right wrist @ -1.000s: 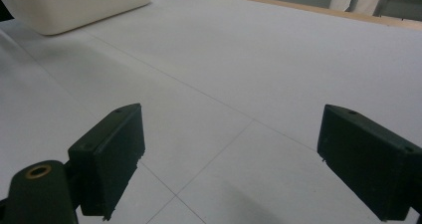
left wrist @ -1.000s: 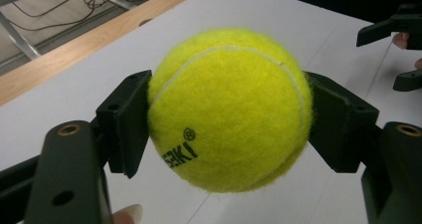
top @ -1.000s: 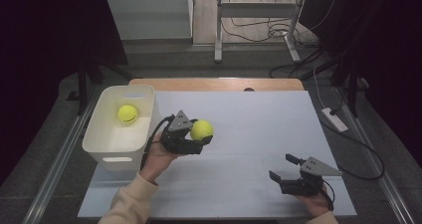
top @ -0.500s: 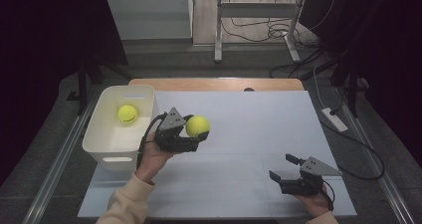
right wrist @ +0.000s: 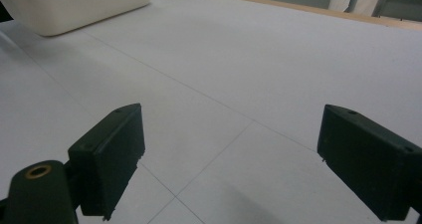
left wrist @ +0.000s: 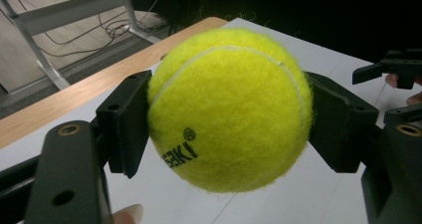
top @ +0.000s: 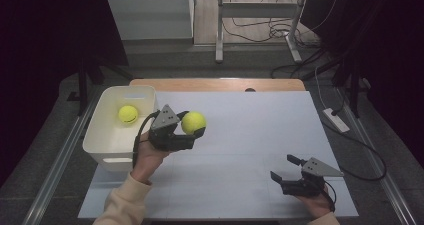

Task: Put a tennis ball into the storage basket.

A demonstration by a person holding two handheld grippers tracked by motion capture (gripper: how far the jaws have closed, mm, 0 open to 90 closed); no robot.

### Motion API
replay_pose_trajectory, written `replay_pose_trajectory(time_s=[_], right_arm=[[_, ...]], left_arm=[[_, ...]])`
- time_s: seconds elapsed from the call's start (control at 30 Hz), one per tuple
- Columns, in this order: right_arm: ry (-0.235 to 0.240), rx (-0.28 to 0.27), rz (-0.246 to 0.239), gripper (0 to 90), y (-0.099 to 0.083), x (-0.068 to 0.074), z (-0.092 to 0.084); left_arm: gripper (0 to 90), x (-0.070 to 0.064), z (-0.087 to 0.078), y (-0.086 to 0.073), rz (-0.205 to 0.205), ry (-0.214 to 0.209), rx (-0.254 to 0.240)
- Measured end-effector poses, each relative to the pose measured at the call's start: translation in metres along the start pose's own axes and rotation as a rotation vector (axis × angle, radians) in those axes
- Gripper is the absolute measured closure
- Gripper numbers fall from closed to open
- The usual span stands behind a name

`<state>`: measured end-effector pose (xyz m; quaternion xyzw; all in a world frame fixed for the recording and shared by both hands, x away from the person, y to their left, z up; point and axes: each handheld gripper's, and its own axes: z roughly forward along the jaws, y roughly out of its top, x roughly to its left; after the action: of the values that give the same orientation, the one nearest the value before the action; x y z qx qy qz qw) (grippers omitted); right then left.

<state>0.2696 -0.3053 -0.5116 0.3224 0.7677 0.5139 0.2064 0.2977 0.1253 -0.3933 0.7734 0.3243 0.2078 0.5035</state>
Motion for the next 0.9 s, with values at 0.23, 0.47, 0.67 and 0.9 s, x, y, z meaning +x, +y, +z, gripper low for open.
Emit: replay_pose_trajectory(time_s=[0.23, 0.47, 0.67, 0.9], right_arm=[[0.0, 0.001, 0.0, 11.2, 0.0, 0.0, 0.0], [0.001, 0.003, -0.001, 11.2, 0.0, 0.0, 0.0], [0.004, 0.006, 0.002, 11.2, 0.0, 0.0, 0.001], [0.007, 0.005, 0.0, 11.2, 0.0, 0.001, 0.001]], left_arm=[[26.5, 0.003, -0.01, 0.005, -0.006, 0.014, -0.032], [26.5, 0.006, -0.019, 0.009, -0.006, 0.027, -0.051], [26.5, 0.009, -0.024, 0.008, -0.02, 0.035, -0.061], [26.5, 0.015, -0.031, 0.011, -0.035, 0.06, -0.068]])
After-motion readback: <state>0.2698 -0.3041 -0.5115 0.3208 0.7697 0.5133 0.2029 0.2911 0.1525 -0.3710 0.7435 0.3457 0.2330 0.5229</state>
